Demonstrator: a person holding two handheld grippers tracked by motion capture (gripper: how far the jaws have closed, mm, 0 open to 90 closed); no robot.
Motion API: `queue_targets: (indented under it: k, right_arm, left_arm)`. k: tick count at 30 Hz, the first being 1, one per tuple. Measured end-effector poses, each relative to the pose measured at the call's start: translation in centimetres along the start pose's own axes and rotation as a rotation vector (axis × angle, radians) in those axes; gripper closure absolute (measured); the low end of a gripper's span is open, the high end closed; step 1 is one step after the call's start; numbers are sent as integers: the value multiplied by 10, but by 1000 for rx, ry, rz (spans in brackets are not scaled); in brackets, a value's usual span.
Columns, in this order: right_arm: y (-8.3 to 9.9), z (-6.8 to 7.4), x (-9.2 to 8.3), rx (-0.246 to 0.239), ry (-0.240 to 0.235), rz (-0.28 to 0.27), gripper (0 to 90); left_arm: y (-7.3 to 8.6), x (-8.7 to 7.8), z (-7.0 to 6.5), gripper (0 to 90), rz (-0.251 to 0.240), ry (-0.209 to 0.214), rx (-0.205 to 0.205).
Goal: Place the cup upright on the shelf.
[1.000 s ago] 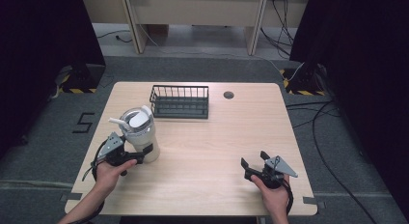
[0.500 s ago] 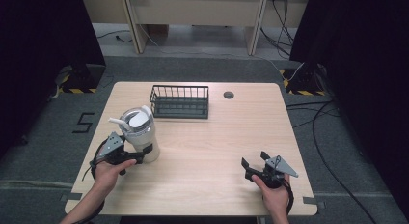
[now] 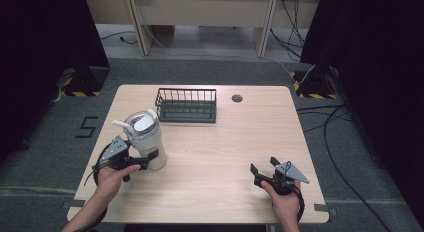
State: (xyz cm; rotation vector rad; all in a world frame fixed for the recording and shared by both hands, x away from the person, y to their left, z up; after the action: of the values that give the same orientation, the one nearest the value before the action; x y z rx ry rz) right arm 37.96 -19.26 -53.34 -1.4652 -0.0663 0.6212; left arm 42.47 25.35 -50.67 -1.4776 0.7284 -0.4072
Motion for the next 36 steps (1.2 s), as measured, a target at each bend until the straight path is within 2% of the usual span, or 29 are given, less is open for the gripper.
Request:
queue_targets:
  k: [1, 6, 10, 17, 36]
  right_arm:
    - [0, 0, 0, 2, 1, -1, 156]
    - [0, 0, 0, 4, 1, -1, 156]
    - [0, 0, -1, 6, 2, -1, 156]
    - [-1, 0, -1, 7, 5, -8, 155]
    - [-1, -2, -2, 16, 10, -14, 155]
  left_arm:
    - [-1, 0, -1, 95, 6, 2, 17]
    - [-3, 0, -4, 96, 0, 13, 8]
    - [-8, -1, -4, 96, -4, 25, 17]
    - [-17, -3, -2, 96, -15, 6, 42]
    - [-42, 6, 6, 96, -49, -16, 52]
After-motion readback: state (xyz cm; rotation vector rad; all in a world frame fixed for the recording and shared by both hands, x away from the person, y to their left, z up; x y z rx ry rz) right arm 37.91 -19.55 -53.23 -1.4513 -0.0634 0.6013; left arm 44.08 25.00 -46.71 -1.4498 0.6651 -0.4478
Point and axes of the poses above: each handheld gripper's, and its own axes: x roughly forward along the jaws, y roughly out of its underside, z roughly to its left, the point moved 5 cm from there along x, roughly forward along the jaws, and after that the axes turned 1 degree about -y, right-handed, at the moved point
